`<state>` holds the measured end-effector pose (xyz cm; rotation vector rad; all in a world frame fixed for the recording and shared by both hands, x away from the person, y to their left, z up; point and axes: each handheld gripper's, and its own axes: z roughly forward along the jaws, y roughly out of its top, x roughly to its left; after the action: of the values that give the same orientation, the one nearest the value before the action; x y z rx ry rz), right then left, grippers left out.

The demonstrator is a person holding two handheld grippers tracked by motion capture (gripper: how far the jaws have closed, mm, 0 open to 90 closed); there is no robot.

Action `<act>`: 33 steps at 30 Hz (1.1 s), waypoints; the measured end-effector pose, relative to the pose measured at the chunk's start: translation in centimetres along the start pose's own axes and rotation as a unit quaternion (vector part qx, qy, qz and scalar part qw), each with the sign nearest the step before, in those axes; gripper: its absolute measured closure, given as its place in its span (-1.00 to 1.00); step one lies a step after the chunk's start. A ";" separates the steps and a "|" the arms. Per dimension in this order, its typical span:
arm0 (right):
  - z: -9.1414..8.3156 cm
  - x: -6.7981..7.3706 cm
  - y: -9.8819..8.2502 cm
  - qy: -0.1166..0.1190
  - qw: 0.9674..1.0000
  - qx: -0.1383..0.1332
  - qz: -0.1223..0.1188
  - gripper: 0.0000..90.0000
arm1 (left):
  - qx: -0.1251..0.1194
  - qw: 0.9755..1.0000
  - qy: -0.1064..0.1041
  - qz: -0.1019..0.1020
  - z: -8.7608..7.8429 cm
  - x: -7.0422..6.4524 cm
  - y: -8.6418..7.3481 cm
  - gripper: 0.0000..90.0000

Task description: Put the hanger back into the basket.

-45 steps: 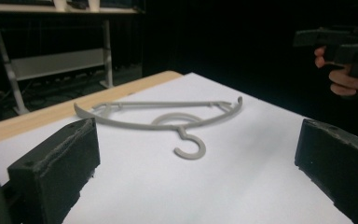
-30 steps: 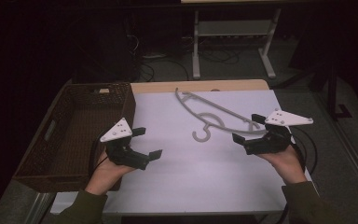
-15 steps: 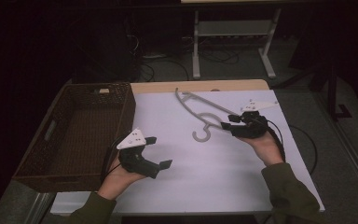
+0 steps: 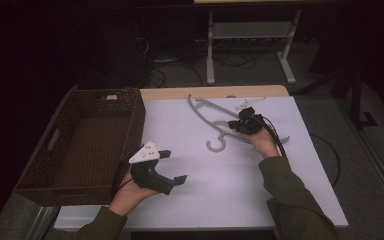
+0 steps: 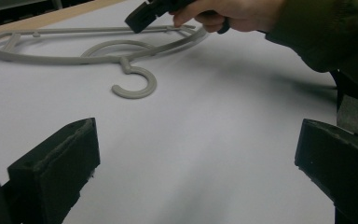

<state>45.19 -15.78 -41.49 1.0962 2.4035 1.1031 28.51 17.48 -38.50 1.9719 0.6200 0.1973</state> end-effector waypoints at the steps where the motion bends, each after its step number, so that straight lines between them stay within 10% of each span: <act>1: 0.5 -0.1 0.1 0.002 1.000 0.004 0.002 0.99 | 0.001 1.000 -0.001 0.000 0.0 0.0 0.0 -1.00; 15: 4.2 -0.4 -0.4 -0.002 0.999 0.042 0.005 0.99 | 0.001 1.000 -0.003 -0.004 0.1 0.1 -0.1 -1.00; 33: 2.5 4.9 -2.0 0.102 0.989 0.075 -0.076 0.99 | 0.002 1.000 0.001 -0.006 -0.1 0.1 -0.2 -1.00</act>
<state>42.18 -11.66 -44.34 0.8619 2.7172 1.0436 28.52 17.67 -38.62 1.9714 0.6332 0.1909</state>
